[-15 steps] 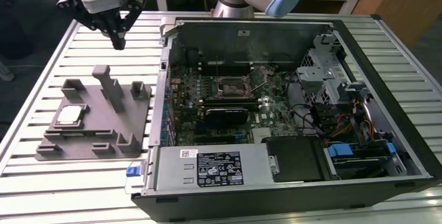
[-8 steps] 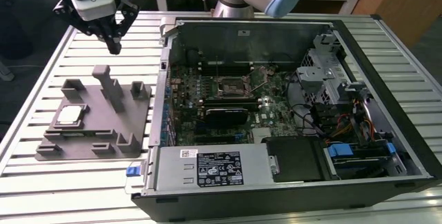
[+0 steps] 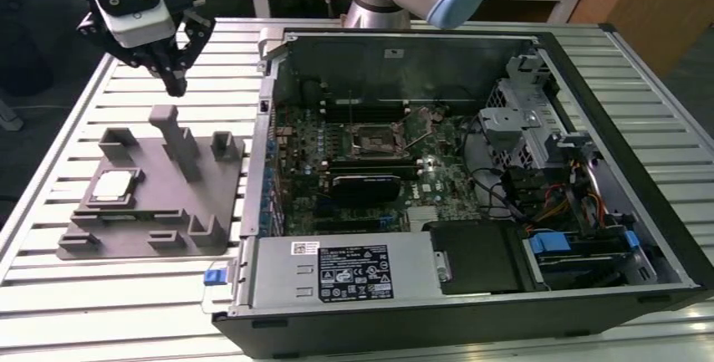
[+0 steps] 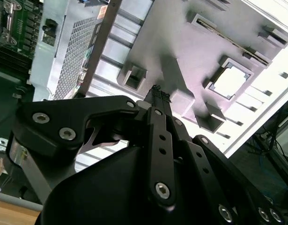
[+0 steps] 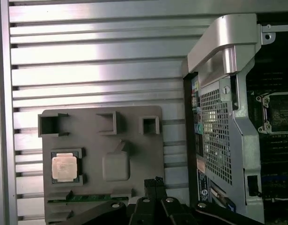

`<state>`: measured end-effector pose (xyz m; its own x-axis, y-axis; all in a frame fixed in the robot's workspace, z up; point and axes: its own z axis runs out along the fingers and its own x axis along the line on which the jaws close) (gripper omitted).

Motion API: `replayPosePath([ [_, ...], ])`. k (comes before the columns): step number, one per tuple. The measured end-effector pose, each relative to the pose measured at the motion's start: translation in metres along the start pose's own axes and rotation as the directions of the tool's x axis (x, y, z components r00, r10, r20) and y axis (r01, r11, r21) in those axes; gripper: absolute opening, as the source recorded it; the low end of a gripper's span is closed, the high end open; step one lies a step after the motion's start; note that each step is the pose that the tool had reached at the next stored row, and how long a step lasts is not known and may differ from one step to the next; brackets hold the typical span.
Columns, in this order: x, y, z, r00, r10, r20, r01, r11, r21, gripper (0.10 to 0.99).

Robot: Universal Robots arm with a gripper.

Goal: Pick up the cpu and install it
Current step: 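Reach for the cpu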

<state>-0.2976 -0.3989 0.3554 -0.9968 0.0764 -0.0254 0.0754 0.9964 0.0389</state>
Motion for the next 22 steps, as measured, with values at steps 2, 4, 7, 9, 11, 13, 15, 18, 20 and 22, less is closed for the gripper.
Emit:
replayPosePath([
  [2,0.0038,-0.0004,0.0031,1.0000,0.000,0.0000,0.000,1.0000,0.001,0.106],
  [4,0.0077,-0.0008,0.0061,1.0000,0.000,-0.0001,0.000,1.0000,0.001,0.106],
  [7,0.0136,-0.0014,0.0106,1.0000,0.000,0.0002,0.000,1.0000,0.002,0.106],
  [9,0.0175,-0.0018,0.0132,1.0000,0.000,0.0002,0.000,1.0000,0.003,0.106],
  [11,0.0213,-0.0022,0.0159,1.0000,0.000,0.0001,0.000,1.0000,0.003,0.106],
  [13,0.0251,-0.0026,0.0187,1.0000,0.000,0.0002,0.000,1.0000,0.003,0.106],
  [15,0.0292,-0.0030,0.0217,1.0000,0.000,0.0003,0.000,1.0000,0.004,0.106],
  [18,0.0350,-0.0037,0.0259,1.0000,0.000,0.0002,0.000,1.0000,0.004,0.106],
  [20,0.0393,-0.0041,0.0284,1.0000,0.000,0.0003,0.000,1.0000,0.005,0.106],
  [22,0.0445,-0.0046,0.0304,1.0000,0.000,0.0004,0.000,1.0000,0.005,0.106],
])
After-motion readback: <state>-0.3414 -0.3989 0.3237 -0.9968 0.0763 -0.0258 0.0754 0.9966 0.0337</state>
